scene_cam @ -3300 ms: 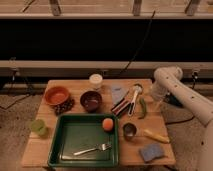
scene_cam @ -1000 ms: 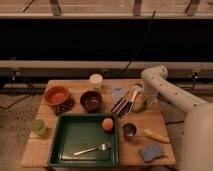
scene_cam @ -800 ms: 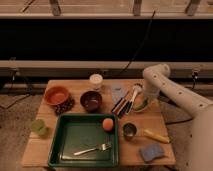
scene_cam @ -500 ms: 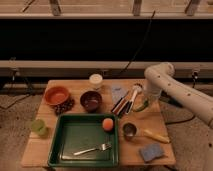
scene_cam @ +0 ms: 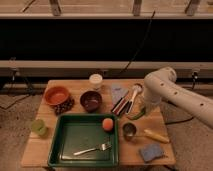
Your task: Place pepper in metal cup
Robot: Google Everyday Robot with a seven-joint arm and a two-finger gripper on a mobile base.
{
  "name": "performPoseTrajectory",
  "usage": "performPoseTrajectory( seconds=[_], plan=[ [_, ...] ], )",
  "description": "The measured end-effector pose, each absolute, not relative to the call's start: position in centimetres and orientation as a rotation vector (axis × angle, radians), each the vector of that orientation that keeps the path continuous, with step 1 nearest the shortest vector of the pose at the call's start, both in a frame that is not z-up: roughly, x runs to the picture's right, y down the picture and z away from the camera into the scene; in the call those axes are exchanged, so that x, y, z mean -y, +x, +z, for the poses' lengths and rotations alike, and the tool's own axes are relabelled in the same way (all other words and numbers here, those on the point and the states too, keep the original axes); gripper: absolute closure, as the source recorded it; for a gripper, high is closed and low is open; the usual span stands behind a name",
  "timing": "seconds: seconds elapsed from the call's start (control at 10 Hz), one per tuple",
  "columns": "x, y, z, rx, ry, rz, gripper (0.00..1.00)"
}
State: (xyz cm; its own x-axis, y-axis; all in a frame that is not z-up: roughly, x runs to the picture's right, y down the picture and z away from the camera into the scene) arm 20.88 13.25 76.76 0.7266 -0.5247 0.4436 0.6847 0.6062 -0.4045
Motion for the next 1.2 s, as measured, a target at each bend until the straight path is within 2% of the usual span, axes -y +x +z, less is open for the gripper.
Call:
performPoseTrajectory(
  seconds=[1.0,1.1,1.2],
  plan=[
    [-17.9,16.5,74.3,0.303,-0.634,-0.671,1.0],
    [-18.2,16.2,73.9,0.306,-0.636,-0.667,0.98],
    [-18.4,16.0,73.5,0.31,-0.638,-0.662,0.91]
  ],
)
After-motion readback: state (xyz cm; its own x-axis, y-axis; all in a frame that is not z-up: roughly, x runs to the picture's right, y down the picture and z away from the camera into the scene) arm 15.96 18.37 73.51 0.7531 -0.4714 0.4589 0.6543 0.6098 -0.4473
